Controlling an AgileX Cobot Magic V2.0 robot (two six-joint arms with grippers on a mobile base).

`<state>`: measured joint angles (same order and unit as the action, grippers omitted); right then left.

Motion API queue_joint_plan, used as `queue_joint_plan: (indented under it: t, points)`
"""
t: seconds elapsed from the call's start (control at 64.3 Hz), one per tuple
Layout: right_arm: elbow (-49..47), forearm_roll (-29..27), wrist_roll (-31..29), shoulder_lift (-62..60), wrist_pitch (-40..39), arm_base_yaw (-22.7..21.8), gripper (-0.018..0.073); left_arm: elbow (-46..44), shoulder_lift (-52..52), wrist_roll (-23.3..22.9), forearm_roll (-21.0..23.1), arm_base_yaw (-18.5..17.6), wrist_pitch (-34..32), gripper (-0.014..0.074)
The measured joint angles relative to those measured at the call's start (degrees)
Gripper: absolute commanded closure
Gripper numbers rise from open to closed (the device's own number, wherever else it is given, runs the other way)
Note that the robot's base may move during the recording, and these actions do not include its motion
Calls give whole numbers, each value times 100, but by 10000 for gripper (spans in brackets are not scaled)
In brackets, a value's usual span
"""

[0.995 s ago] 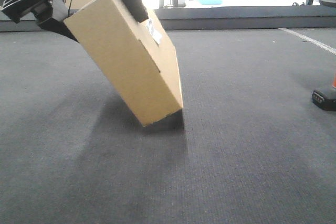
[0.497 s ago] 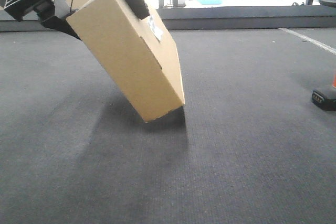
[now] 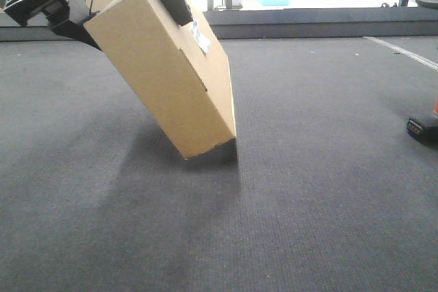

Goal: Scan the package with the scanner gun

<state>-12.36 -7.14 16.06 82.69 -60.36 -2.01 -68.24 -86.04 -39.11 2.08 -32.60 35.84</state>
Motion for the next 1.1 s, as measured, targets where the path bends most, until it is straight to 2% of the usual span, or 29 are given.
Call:
queue_joint_plan:
  t: [0.42,0.87,1.103]
  points:
    - [-232,-124,9,33,316,0,-1,0,0,0,-14,0,0,708]
    - [-403,-35,9,689,-424,0,-1,0,0,0,-14,0,-5,708]
    - [-416,-35,-47,689,-504,0,0,0,0,0,-14,0,-5,708]
